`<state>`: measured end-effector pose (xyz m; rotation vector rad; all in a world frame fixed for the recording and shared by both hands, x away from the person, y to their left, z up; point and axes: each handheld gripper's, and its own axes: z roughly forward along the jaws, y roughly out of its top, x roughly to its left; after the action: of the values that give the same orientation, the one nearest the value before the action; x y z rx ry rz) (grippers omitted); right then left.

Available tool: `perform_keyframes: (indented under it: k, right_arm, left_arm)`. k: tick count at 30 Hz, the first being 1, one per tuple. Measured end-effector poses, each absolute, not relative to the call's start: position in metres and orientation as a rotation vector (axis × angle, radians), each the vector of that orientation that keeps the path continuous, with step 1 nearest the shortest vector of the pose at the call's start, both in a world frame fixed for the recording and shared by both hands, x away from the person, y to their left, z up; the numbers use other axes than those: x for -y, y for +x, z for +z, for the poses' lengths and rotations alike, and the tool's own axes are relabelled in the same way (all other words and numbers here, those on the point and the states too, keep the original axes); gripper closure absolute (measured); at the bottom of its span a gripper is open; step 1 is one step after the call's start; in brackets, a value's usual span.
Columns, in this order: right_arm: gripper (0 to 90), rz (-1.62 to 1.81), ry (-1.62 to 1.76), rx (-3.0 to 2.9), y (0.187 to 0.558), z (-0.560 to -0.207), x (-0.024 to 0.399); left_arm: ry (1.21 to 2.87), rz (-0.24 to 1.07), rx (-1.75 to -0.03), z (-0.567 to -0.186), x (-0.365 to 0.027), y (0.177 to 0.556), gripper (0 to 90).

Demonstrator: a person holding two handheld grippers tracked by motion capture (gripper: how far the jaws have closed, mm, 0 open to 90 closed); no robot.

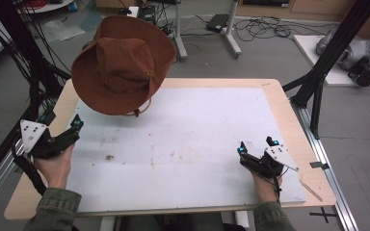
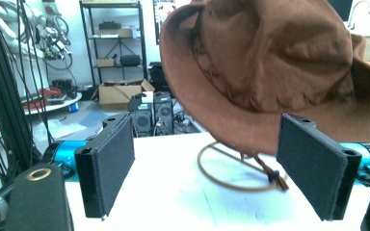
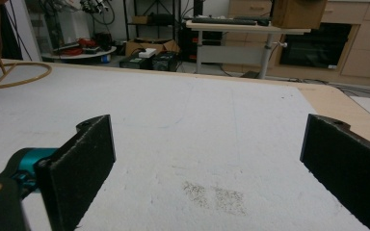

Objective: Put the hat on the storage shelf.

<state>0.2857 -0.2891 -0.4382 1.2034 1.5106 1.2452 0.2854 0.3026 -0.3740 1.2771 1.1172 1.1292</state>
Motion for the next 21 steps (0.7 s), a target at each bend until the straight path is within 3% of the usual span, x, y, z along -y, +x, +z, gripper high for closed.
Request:
perform_keyframes:
  k: [21]
  right_arm:
    - [4.2,1.241,1.225,-1.497,0.286,-0.439,0.29]
  left_arm:
    - [1.309,1.175,-1.189,-0.427,-0.316,0.231,21.7]
